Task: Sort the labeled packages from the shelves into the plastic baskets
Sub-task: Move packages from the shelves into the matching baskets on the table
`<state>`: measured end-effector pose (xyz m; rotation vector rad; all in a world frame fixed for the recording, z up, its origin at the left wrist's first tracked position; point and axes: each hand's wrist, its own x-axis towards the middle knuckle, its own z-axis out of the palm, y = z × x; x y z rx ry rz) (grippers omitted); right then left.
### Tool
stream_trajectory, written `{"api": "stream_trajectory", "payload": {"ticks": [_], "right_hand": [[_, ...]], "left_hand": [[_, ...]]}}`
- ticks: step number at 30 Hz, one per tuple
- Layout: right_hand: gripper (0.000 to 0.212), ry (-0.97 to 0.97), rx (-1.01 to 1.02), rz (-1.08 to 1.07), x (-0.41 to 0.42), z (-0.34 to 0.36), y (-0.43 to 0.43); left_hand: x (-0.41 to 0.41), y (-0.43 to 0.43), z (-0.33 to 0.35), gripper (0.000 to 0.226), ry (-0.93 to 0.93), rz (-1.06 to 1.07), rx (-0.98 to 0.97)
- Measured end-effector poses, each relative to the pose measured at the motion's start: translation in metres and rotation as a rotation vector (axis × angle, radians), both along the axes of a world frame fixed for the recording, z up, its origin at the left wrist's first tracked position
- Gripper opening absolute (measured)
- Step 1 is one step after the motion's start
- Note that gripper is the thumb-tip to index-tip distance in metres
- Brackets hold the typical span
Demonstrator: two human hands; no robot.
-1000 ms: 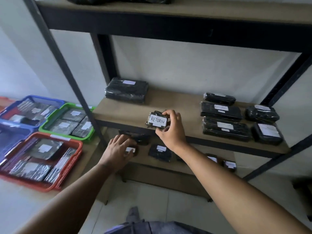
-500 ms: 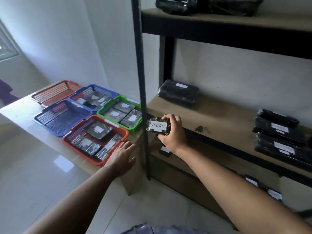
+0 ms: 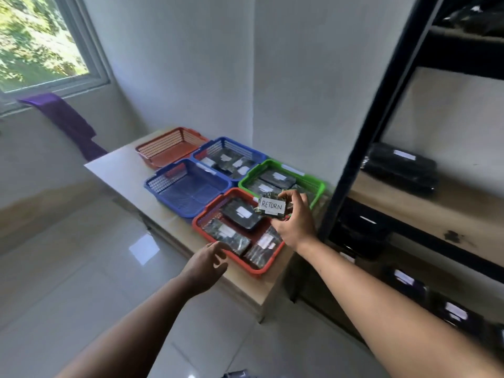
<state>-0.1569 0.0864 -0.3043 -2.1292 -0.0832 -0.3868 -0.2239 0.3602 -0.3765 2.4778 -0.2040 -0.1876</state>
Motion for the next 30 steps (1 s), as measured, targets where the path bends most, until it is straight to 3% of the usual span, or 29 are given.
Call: {"api": "stream_trajectory", "payload": {"ticks": [6,11,18,30], "right_hand": [[0.057,0.08,-0.004,0.048,0.011,-0.009,0.088],[0.057,0.126,-0.059,0.128,0.03,-0.021,0.123],[0.057,0.136,-0.052,0.156,0.093,-0.037,0.173],[0.058,0.188,-0.03,0.209,0.236,-0.037,0.226]], "left_hand": [[0.02,0.071,-0.006,0.024,0.103,0.281,-0.279],[0.039,0.093,-0.018,0.017,0.18,0.383,-0.465],[0.093,0.128,-0.024,0.016,0.244,0.42,-0.488],[0.264,0.19,0.021,0.01,0.298,0.422,-0.431]]}}
